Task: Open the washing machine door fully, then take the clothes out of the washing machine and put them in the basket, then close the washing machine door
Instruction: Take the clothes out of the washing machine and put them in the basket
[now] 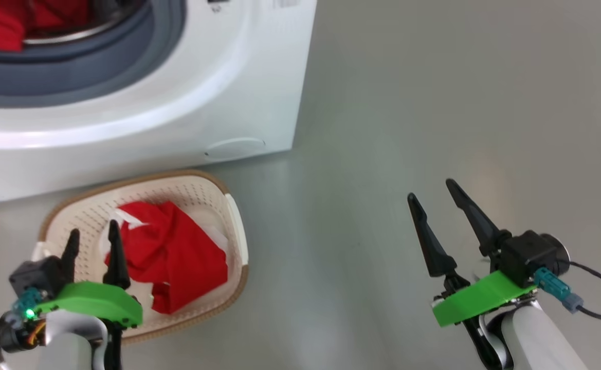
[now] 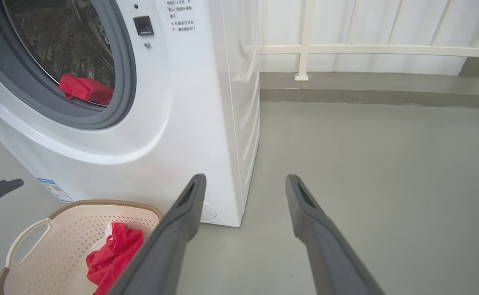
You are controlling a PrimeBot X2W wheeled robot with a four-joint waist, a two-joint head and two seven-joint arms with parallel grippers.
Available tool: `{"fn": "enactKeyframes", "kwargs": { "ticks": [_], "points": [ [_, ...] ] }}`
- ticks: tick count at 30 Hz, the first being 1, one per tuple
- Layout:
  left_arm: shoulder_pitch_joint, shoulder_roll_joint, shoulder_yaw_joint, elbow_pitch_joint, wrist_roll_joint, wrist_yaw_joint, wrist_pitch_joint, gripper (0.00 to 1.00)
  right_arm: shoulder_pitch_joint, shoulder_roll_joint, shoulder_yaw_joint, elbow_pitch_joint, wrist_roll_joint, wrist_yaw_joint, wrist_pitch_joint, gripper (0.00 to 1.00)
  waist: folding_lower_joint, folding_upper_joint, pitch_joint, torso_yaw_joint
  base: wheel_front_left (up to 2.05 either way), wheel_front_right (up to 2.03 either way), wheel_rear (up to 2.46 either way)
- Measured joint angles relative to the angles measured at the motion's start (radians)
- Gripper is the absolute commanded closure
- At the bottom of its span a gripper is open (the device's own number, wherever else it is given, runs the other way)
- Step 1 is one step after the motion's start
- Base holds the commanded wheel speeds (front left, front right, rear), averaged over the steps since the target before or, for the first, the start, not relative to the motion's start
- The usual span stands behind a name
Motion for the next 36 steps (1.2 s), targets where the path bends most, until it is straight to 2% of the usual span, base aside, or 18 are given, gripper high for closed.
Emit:
{"fn": "enactKeyframes", "kwargs": {
  "ticks": [6,17,25,36],
  "points": [
    [0.102,-0.002,-0.077,-0.162,0.01,0.0,0.0,0.0,0.044,0.0,-0.018,0.022,-0.009,0.0,0.0,0.0,0.0,0.0,-0.084,0.029,0.0,0.0,0.0],
    [0.284,-0.001,-0.183,-0.422,0.024,0.039,0.018,0.0,0.125,0.0,-0.046,0.023,-0.019,0.0,0.02,0.0,0.0,0.0,-0.229,0.073,0.0,0.0,0.0],
    [0.441,0.001,-0.218,-0.616,0.04,0.074,0.081,0.0,0.187,0.0,-0.072,0.003,-0.024,0.0,0.045,0.0,0.0,0.0,-0.321,0.092,0.0,0.0,0.0],
    [0.577,0.006,-0.226,-0.738,0.039,0.109,0.124,0.0,0.243,0.001,-0.082,-0.022,-0.025,0.0,0.064,0.0,0.0,0.0,-0.387,0.105,0.0,0.0,0.0]
  ]
}}
